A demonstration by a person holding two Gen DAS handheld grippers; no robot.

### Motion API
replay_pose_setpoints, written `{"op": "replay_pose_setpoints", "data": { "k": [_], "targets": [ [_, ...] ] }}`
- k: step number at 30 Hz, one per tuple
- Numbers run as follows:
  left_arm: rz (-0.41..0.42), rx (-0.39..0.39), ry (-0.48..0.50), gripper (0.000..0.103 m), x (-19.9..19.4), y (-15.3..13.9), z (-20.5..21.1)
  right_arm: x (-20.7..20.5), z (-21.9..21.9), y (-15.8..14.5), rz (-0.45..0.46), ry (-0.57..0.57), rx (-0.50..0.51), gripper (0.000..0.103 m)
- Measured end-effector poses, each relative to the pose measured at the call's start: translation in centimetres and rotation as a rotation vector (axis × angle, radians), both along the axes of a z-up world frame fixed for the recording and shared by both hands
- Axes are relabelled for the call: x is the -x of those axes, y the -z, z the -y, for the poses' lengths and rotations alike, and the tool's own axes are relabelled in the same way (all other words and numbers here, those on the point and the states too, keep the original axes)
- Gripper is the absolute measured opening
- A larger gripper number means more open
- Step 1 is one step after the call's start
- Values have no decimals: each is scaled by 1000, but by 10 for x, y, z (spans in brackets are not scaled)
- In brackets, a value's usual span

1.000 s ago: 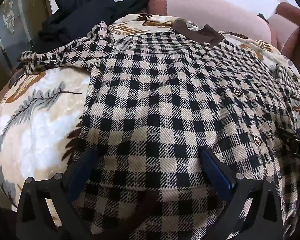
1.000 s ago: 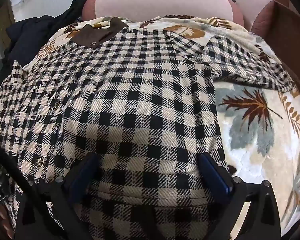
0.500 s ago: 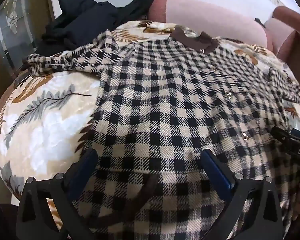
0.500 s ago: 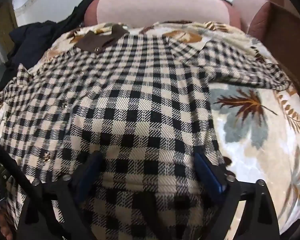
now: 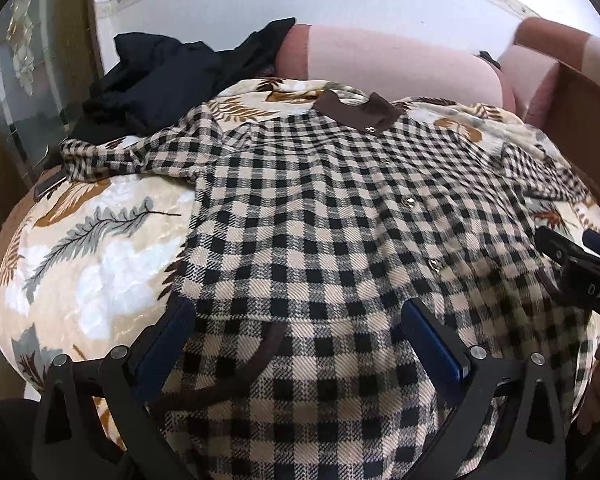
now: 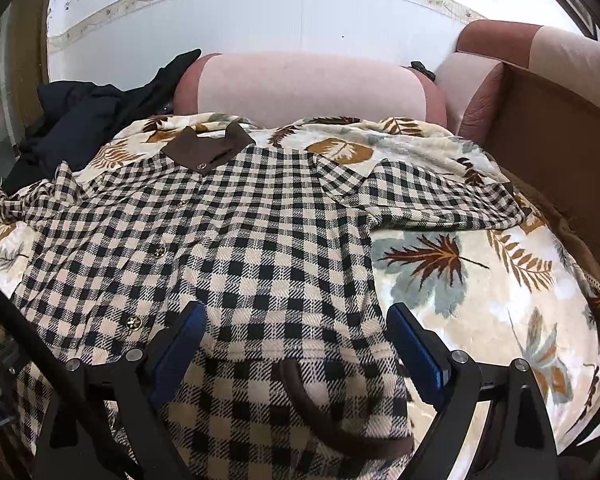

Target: Fold large clothes

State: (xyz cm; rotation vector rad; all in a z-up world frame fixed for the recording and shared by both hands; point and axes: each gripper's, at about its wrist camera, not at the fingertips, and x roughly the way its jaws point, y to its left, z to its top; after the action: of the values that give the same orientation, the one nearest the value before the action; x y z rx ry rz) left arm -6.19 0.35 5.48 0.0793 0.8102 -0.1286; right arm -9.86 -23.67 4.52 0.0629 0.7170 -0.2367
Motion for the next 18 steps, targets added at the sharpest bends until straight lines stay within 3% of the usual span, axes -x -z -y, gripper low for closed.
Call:
{"op": "replay_pose_setpoints", "data": {
  "k": [18],
  "targets": [
    [-13,14,5,103,4,11,0,2,2,7,-32,-11,-2,95]
  ]
}}
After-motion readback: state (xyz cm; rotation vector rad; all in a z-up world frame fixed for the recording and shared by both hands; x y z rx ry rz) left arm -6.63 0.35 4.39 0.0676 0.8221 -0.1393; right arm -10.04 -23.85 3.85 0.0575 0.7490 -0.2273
